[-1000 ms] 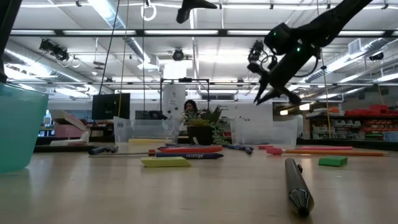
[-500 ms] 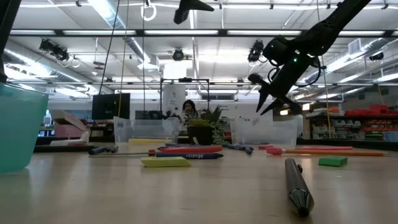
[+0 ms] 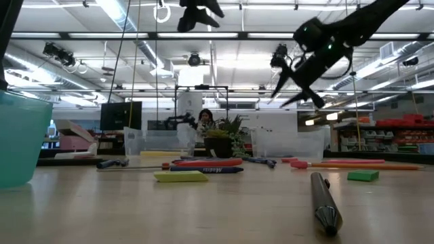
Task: Sort crayons/erasers/pens/pencils in bins
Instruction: Put the blue crayon into the right transparent bin
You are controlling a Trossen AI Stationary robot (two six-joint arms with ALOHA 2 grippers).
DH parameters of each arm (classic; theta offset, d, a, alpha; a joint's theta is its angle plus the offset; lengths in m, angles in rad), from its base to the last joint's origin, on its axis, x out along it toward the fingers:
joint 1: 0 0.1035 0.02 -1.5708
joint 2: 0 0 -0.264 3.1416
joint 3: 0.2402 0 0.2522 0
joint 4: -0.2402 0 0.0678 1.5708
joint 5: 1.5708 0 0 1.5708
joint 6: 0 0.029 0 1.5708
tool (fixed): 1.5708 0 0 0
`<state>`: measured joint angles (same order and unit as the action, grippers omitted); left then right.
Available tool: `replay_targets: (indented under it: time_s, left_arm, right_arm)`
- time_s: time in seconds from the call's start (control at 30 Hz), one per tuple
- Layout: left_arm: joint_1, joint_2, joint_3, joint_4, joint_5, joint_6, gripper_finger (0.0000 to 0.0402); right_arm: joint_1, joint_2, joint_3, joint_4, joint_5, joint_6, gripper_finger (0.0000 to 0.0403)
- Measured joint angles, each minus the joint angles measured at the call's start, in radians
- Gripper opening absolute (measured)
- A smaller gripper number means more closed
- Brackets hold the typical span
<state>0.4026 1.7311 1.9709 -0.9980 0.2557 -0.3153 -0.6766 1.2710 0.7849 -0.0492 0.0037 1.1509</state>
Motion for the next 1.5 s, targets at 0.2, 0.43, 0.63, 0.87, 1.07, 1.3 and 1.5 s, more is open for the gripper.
replay_targets:
  time_s: [0.2, 0.43, 0.63, 0.87, 1.07, 1.3, 1.5]
  left_arm:
    - [-0.008, 0.017, -0.052, -0.1, -0.11, -0.014, 0.0133]
    - [-0.034, 0.042, -0.258, -0.069, -0.13, -0.08, 0.0133]
    - [-0.053, 0.044, -0.463, 0.072, -0.132, -0.186, 0.0136]
    - [-0.055, 0.044, -0.618, 0.227, -0.195, -0.542, 0.0135]
    - [-0.052, 0.062, -0.677, 0.283, -0.268, -0.807, 0.0135]
    - [-0.053, 0.142, -0.678, 0.303, -0.286, -0.987, 0.0142]
    - [-0.053, 0.175, -0.677, 0.372, -0.291, -1.033, 0.0145]
  right_arm:
    - [0.098, -0.173, 0.0, -0.001, -0.021, -0.097, 0.0177]
    - [0.237, -0.338, 0.0, -0.007, -0.021, -0.202, 0.0177]
    - [0.325, -0.422, 0.0, -0.012, -0.021, -0.251, 0.0177]
    - [0.374, -0.441, 0.0, -0.014, -0.02, -0.265, 0.0177]
    - [0.401, -0.429, 0.0, -0.014, -0.02, -0.265, 0.0177]
    - [0.418, -0.428, 0.0, -0.02, -0.027, -0.265, 0.0177]
    - [0.418, -0.428, 0.0, -0.023, -0.038, -0.263, 0.0177]
